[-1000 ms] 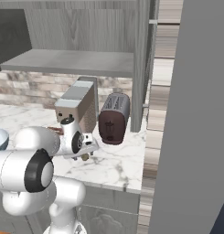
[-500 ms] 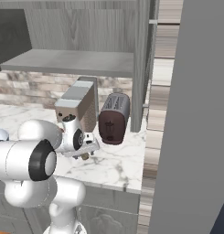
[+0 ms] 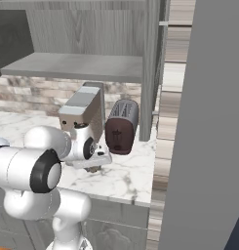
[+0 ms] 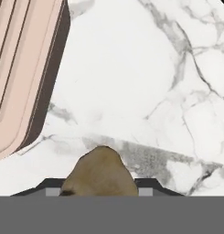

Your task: Open the cabinet. Place the bowl and condiment on the counter. Then place the lime and garlic on the cutting board.

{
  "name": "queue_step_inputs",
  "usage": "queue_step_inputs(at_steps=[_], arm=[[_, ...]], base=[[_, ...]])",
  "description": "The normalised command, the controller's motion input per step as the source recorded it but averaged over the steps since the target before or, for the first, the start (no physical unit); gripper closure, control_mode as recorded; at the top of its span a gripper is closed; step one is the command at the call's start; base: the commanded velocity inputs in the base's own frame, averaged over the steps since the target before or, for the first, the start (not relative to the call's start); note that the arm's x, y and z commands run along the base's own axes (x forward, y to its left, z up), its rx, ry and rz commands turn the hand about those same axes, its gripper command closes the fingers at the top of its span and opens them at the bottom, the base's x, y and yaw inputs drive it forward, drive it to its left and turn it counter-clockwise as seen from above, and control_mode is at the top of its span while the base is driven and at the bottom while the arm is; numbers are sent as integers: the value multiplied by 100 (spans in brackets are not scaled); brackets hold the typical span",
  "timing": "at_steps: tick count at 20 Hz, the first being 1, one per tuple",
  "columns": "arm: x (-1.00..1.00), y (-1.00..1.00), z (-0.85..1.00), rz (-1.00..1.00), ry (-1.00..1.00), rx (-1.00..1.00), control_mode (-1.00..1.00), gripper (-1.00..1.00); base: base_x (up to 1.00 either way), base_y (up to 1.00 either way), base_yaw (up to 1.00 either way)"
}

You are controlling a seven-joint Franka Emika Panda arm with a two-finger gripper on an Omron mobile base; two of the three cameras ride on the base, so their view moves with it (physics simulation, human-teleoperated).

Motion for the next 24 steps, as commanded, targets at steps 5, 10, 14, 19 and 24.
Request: queue_step_inputs(at_steps=[5, 10, 14, 19, 24], arm=[[-13, -25, -42, -12, 5, -2, -100, 100], [-12, 16, -4, -7, -21, 0, -100, 100], [-75, 9, 4, -4, -29, 0, -100, 100], [-63, 1, 28, -6, -15, 0, -100, 100], [-52, -10, 90, -7, -5, 3, -100, 100]], base=[[0, 0, 0], [0, 0, 0], [0, 0, 0], [0, 0, 0], [0, 0, 0]])
